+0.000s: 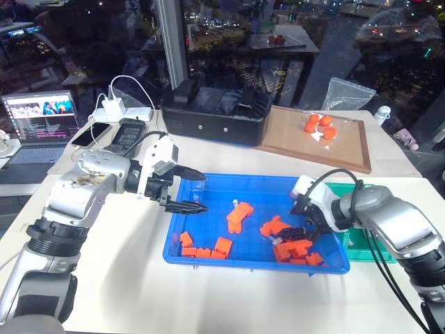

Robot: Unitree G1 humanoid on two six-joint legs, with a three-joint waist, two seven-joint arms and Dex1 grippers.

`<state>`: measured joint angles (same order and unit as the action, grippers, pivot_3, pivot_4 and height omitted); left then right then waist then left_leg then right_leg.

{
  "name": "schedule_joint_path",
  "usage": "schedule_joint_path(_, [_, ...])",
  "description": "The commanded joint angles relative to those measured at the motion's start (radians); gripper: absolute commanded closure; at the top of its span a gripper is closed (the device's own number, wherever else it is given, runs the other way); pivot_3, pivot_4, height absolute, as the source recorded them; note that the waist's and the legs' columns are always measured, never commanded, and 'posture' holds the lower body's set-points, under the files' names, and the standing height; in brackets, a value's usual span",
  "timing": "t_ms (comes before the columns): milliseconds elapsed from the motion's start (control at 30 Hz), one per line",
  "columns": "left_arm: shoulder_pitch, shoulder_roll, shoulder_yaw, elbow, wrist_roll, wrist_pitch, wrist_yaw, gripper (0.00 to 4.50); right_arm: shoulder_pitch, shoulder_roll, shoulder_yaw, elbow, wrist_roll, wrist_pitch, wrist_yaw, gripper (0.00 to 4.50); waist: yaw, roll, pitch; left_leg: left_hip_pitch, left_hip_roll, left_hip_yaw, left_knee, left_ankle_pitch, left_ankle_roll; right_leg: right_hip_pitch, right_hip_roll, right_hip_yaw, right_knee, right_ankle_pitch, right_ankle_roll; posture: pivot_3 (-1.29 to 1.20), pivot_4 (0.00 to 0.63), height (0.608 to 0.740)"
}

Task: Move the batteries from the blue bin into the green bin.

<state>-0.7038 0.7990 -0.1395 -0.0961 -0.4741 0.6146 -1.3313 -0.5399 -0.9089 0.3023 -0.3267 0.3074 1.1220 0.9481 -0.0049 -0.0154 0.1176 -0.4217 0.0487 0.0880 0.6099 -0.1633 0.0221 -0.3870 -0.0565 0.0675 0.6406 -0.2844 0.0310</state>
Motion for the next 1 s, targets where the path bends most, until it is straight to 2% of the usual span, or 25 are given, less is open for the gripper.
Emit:
schedule_joint_path(33, [-0.022,0.011,0.021,-0.014,-0.003,-0.006,-0.003,0.0,-0.004,0.001,-0.009,0.003,-0.001,-0.016,-0.011,0.7,-0.001,0.0,0.0,0.0,0.0,0.0,0.0,0.0,0.0,0.0,0.0,0.0,0.0,0.0,0.0,0.0,0.15,0.74])
schedule_joint_path(267, [-0.028,0.012,0.017,-0.011,0.0,-0.007,-0.009,0.0,-0.04,-0.012,-0.013,0.025,-0.016,-0.045,-0.008,2.99,-0.005,0.0,0.0,0.0,0.0,0.0,0.0,0.0,0.0,0.0,0.0,0.0,0.0,0.0,0.0,0.0,0.15,0.74])
schedule_joint_path(467, [-0.029,0.012,0.017,-0.011,0.0,-0.007,-0.012,0.0,-0.116,-0.004,-0.046,0.096,-0.042,-0.087,-0.034,3.05,-0.007,0.0,0.0,0.0,0.0,0.0,0.0,0.0,0.0,0.0,0.0,0.0,0.0,0.0,0.0,0.0,0.15,0.74])
schedule_joint_path(700, [-0.026,0.011,0.018,-0.015,0.0,-0.007,-0.014,0.0,-0.131,0.0,0.008,0.167,-0.124,-0.188,-0.041,3.05,-0.006,0.0,0.0,0.0,0.0,0.001,0.0,0.0,0.0,0.0,0.0,0.0,0.0,0.0,0.0,0.0,0.15,0.74])
schedule_joint_path(767, [-0.025,0.014,0.017,-0.018,-0.001,-0.004,-0.017,0.0,-0.129,0.005,0.0,0.172,-0.125,-0.196,-0.04,2.05,-0.007,0.0,0.0,0.0,0.0,0.001,0.0,0.0,0.0,0.0,0.0,0.0,0.0,0.0,0.0,0.0,0.15,0.74])
schedule_joint_path(867, [-0.018,0.024,0.018,-0.025,-0.002,0.0,-0.023,0.0,-0.13,0.002,-0.026,0.163,-0.118,-0.222,-0.034,1.11,-0.007,0.0,0.0,0.0,0.0,0.001,-0.001,0.0,0.0,0.0,0.001,0.0,0.0,0.0,0.0,0.0,0.15,0.74])
schedule_joint_path(967, [-0.016,0.026,0.017,-0.027,-0.004,0.002,-0.024,0.0,-0.105,0.006,-0.034,0.138,-0.122,-0.388,-0.002,0.09,-0.007,0.0,0.0,0.0,0.0,0.001,-0.001,0.0,0.0,0.0,0.001,0.0,0.0,0.0,0.0,0.0,0.15,0.74])
schedule_joint_path(1000, [-0.017,0.025,0.016,-0.027,-0.007,0.003,-0.025,0.0,-0.076,-0.018,-0.015,0.105,-0.114,-0.428,0.051,0.04,-0.007,0.0,0.0,0.0,0.0,0.001,-0.001,0.0,0.0,0.0,0.001,0.0,0.0,0.0,0.0,0.0,0.15,0.74])
